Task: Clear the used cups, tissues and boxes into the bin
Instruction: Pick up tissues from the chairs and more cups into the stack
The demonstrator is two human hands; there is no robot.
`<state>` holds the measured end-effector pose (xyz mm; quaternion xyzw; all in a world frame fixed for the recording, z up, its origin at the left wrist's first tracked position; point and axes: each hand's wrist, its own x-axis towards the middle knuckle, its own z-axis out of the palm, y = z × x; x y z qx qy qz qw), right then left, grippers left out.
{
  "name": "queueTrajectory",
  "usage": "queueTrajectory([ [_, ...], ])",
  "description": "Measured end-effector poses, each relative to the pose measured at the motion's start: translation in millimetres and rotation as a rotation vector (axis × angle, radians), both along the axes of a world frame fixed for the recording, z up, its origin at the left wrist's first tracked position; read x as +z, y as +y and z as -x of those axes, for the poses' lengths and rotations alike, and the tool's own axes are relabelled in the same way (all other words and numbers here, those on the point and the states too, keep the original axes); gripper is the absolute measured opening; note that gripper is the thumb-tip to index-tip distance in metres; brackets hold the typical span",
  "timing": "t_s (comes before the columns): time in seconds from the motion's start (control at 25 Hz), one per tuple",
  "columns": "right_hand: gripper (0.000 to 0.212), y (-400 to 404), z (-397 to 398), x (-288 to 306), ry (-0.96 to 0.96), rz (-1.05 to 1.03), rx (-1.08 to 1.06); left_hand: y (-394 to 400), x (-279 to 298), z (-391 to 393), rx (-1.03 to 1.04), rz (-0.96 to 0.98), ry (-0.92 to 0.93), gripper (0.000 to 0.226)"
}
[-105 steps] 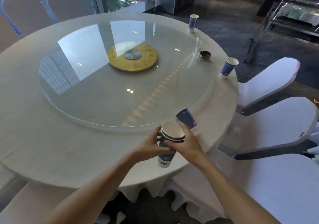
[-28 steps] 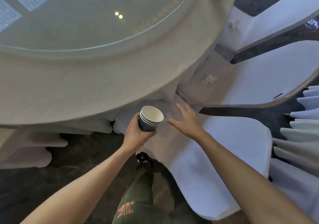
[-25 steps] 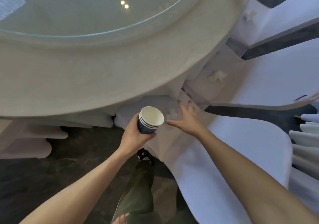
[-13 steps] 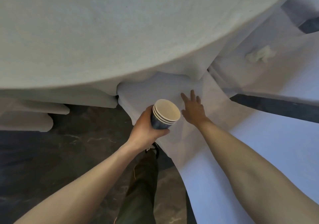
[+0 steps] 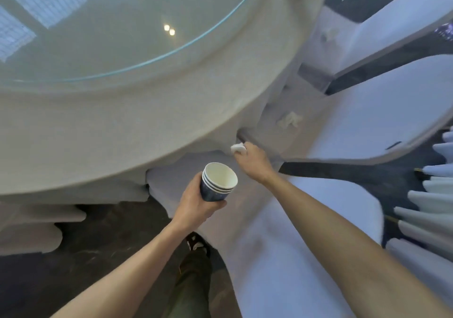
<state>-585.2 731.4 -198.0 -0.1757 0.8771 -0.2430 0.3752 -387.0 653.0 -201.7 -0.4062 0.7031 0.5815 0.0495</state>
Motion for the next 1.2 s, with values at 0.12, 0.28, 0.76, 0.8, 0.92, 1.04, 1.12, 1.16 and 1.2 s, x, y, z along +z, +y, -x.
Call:
queueTrajectory([
  [0.12,0.044,17.6,10.3,99.2,-0.105,0.225,-0.044,21.5,44.4,25.9,-0.018,0.054,0.057,0.078],
  [0.28,0.032,67.8,28.6,161.1,-0.126,0.340,0.020,67.0,95.7,62.7,0.033,0.150,0.147,0.075],
  [0.76,0.027,228.7,101.0,209.0,0.124,0.313,0.382,217.1,163.3,146.9,0.051,0.345,0.262,0.086],
  [0.8,0.025,229.7,109.8,210.6,0.116,0.298,0.420,218.0,162.5,154.1,0.061,0.359,0.260,0.087],
  [0.92,0.036,222.3,127.3,216.8,0.079,0.200,0.563,212.1,158.8,169.4,0.092,0.346,0.254,0.088],
  [1.04,0.038,207.6,148.2,211.3,0.064,0.148,0.664,203.2,146.6,191.8,0.136,0.338,0.210,0.091],
  [1.12,0.032,194.1,169.1,208.7,0.012,0.191,0.634,191.0,135.3,212.9,0.171,0.332,0.217,0.090],
  [1.16,0.029,187.8,179.3,206.8,-0.020,0.208,0.613,185.0,127.7,223.9,0.188,0.323,0.238,0.089],
  [1.2,0.027,181.1,191.3,206.3,-0.052,0.195,0.613,178.0,119.8,238.0,0.205,0.319,0.240,0.089],
])
